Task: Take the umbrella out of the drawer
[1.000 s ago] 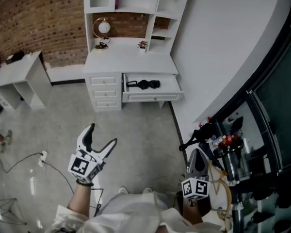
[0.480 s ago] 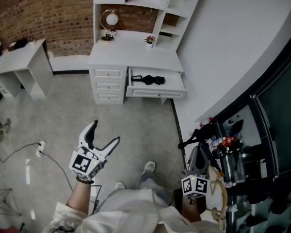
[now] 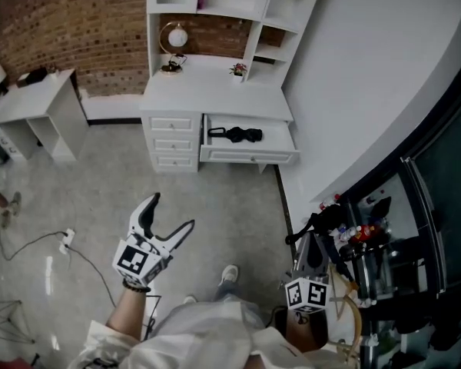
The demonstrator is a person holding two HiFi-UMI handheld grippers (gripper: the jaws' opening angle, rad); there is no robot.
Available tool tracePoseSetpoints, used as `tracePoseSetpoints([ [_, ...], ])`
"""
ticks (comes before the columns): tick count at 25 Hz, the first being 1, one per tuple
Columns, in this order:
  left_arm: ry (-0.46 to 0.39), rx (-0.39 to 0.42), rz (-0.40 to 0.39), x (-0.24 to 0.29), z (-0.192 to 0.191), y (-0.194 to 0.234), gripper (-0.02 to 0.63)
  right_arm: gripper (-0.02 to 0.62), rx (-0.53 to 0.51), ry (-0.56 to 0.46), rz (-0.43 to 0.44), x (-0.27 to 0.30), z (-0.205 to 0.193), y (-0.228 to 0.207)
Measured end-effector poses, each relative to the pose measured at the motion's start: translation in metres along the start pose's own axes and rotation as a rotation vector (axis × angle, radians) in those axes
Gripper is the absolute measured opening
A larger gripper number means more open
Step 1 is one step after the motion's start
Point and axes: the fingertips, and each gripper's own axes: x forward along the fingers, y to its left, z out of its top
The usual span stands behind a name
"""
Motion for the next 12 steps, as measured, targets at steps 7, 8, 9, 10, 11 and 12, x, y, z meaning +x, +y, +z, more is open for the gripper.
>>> tracePoseSetpoints([
  [7,0.021,0.019,-0.028,0.078,-0.005,-0.011,0.414,0.017,0.038,0.007,-0.015,0.049,-0.016,-0.054],
  [8,0.024,0.021,-0.032,0.092,-0.006,-0.013,0.414,0.017,0.043,0.006,-0.018,0.058,-0.017,-0.063],
  [9,0.026,0.022,-0.037,0.105,-0.008,-0.013,0.414,0.017,0.047,0.005,-0.019,0.068,-0.019,-0.072],
  [10,0.027,0.023,-0.040,0.119,-0.008,-0.014,0.414,0.017,0.049,0.004,-0.017,0.078,-0.020,-0.080],
  [11,0.025,0.023,-0.044,0.133,-0.009,-0.015,0.414,0.017,0.050,0.003,-0.014,0.088,-0.022,-0.088],
  [12,0.017,0.021,-0.048,0.147,-0.007,-0.016,0.414,0.017,0.052,0.003,-0.009,0.098,-0.024,-0.096],
])
